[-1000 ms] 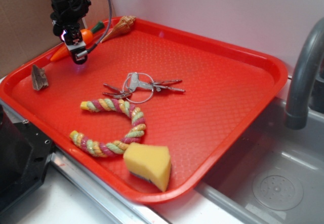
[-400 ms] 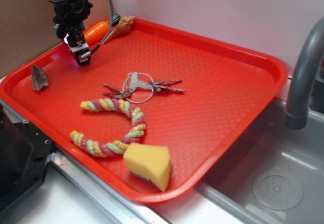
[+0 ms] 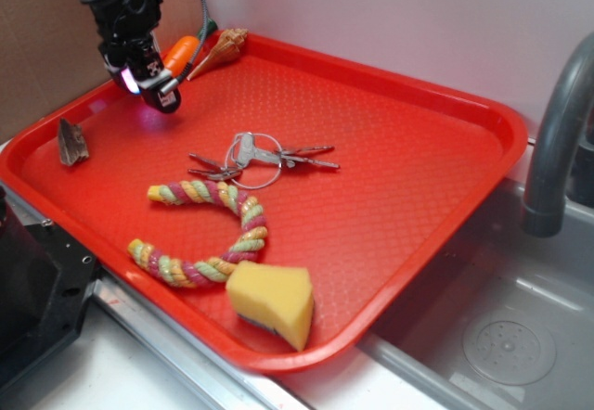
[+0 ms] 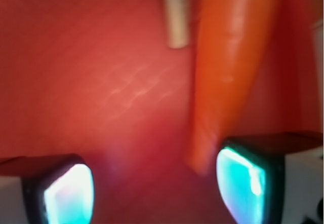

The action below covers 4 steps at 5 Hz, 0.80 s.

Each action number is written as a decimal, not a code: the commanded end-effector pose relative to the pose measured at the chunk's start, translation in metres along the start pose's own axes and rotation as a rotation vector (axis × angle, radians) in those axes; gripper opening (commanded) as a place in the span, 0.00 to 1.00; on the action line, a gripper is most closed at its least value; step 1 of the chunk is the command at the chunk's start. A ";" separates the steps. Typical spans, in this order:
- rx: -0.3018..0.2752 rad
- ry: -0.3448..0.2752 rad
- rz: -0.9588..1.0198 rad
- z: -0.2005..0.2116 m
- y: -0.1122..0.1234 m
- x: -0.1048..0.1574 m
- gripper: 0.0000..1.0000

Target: Grab the carrot.

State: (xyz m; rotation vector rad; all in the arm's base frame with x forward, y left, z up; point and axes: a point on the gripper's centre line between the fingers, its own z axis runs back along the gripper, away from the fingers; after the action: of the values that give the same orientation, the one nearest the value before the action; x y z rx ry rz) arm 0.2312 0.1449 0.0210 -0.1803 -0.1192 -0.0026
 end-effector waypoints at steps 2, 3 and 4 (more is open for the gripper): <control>-0.056 -0.056 0.173 0.005 0.015 0.012 1.00; -0.056 -0.056 0.173 0.005 0.015 0.012 1.00; 0.068 -0.014 0.282 -0.008 0.017 0.017 1.00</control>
State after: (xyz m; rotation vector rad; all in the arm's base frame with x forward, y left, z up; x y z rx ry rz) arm 0.2510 0.1544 0.0152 -0.1228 -0.1132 0.2767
